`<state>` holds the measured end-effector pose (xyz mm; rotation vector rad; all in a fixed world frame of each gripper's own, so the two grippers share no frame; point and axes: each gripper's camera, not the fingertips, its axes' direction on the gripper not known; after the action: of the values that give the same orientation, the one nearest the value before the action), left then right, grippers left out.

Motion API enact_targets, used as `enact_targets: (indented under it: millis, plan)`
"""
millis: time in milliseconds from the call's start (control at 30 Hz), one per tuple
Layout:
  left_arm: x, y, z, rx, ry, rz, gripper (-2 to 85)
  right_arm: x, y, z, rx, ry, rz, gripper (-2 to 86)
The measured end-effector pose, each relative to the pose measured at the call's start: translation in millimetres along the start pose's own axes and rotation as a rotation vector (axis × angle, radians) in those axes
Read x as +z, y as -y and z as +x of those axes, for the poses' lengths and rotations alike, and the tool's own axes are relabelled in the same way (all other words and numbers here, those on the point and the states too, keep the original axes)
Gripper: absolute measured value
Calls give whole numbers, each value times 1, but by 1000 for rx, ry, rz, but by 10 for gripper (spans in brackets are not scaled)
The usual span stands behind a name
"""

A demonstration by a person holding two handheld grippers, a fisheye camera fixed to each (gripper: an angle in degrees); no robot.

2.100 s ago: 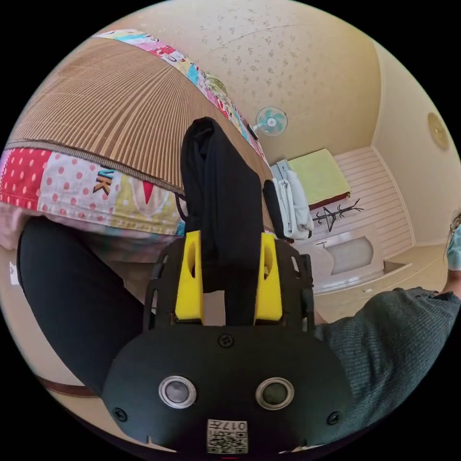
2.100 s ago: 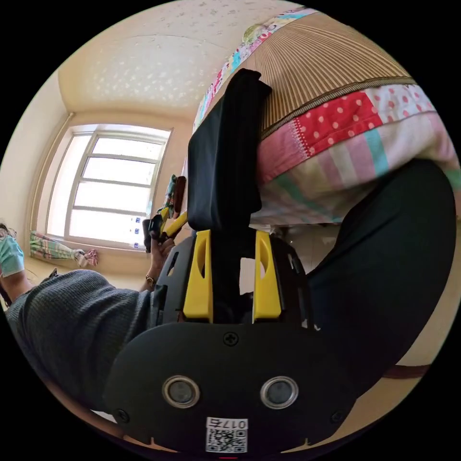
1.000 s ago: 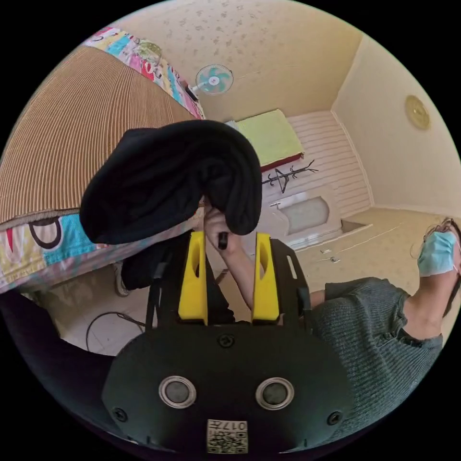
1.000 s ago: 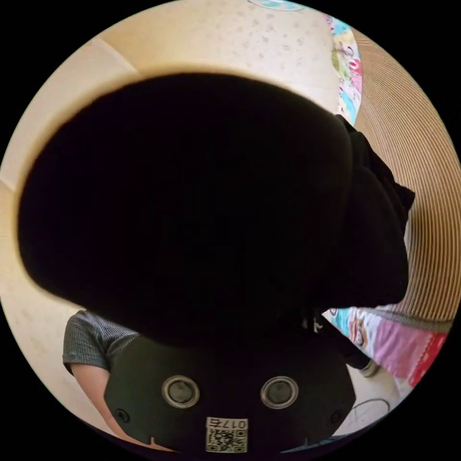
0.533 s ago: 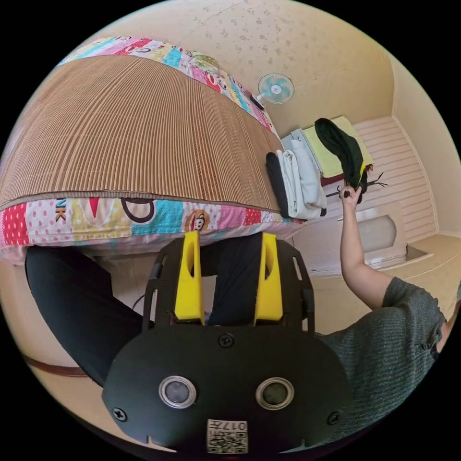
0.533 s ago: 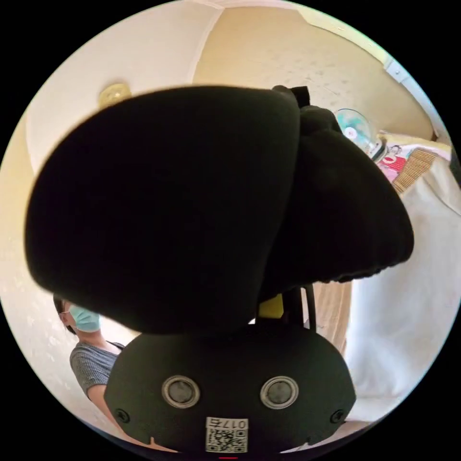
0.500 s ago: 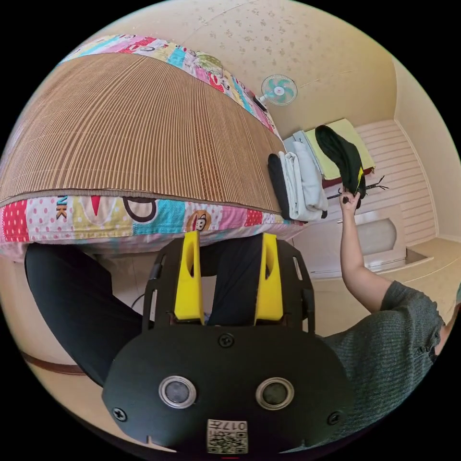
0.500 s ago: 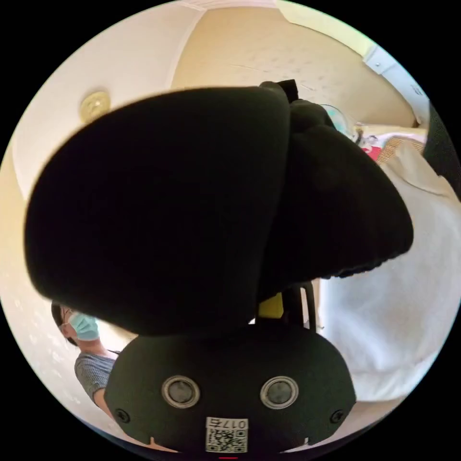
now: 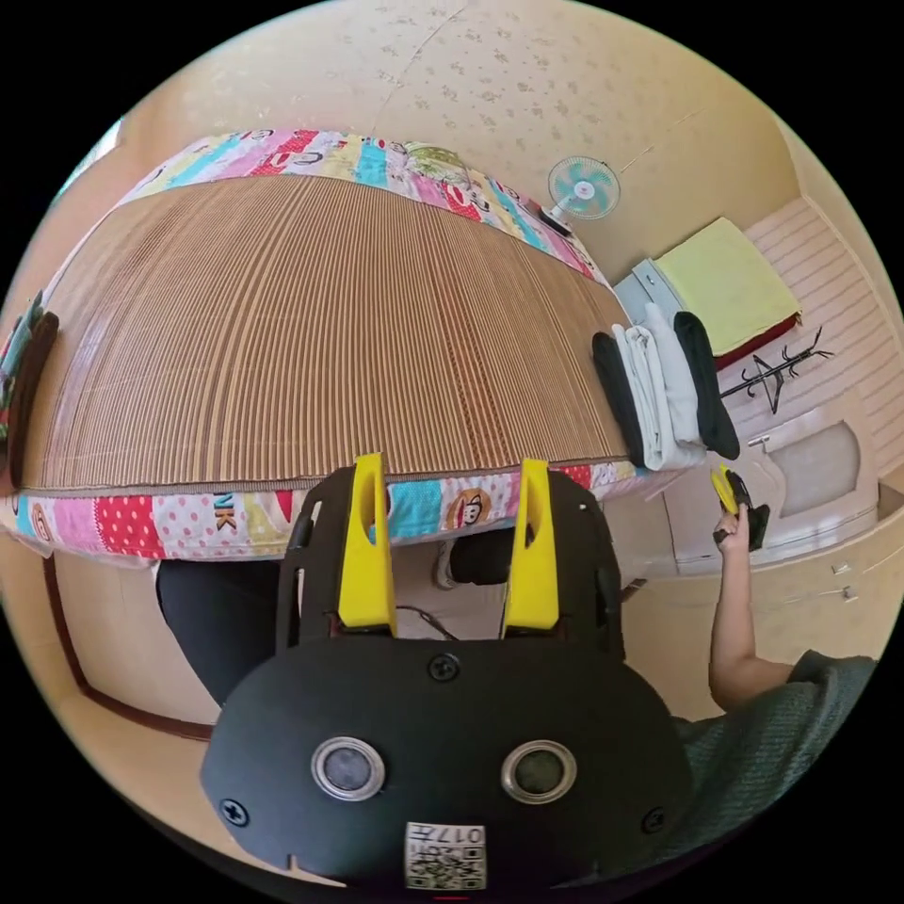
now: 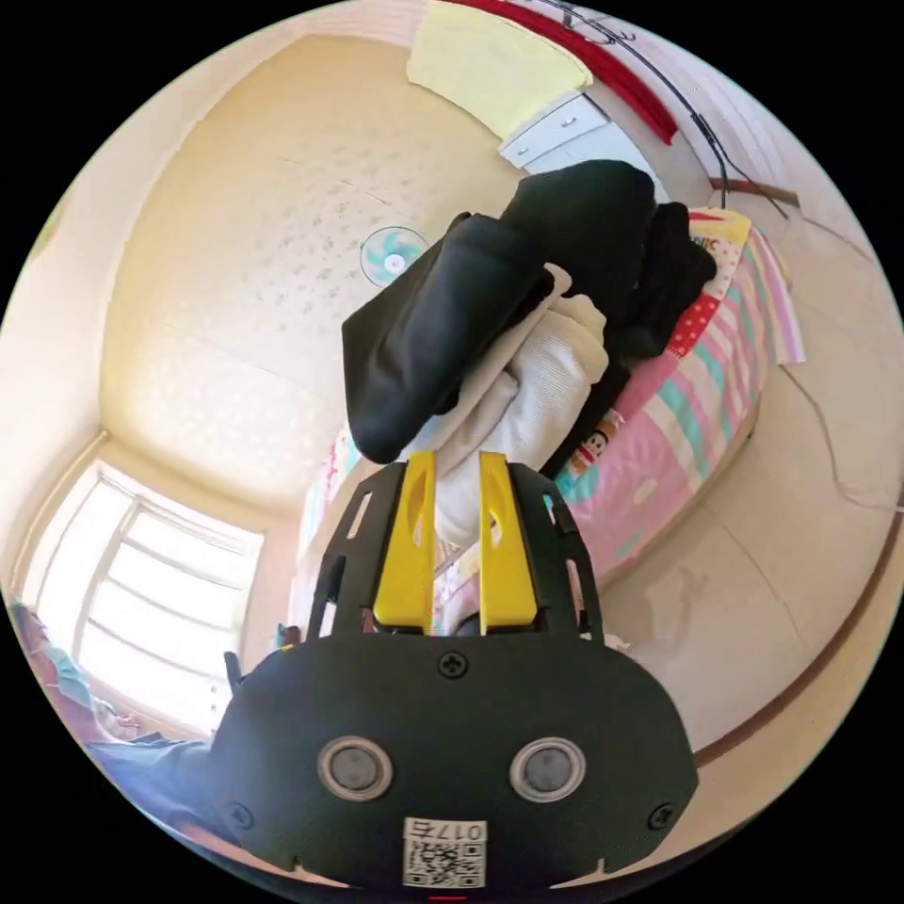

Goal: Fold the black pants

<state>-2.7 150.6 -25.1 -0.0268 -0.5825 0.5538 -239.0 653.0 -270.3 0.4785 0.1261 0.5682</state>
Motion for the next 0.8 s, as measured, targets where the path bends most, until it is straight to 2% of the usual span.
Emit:
enact_targets:
  millis: [67,133,300,367,467,533,633,800]
  plan:
    - [6,7,-5,-16,32,36,188,30,-46,-44,-121,-181,18,108]
    - [20,22,-14,-27,100,68,188,72,-73,-77,-215,-256,-10,127]
    - [63,60,-23,-18,313,122,202,241,-131,-169,-439,-194,-271,176]
    - [87,70,-27,-37,352,121,212,326,-165,-214,-574,-278,-353,196]
    - [131,75,-41,-90,362,78,224,409,-199,-255,-687,-377,-419,220]
    - [160,68,-48,-110,423,59,224,445,-212,-259,-711,-414,-430,226]
    - [172,52,-32,-54,502,139,211,462,-219,-254,-693,-414,-357,238]
    - [173,42,-33,-72,458,165,210,458,-245,-222,-728,-374,-244,241]
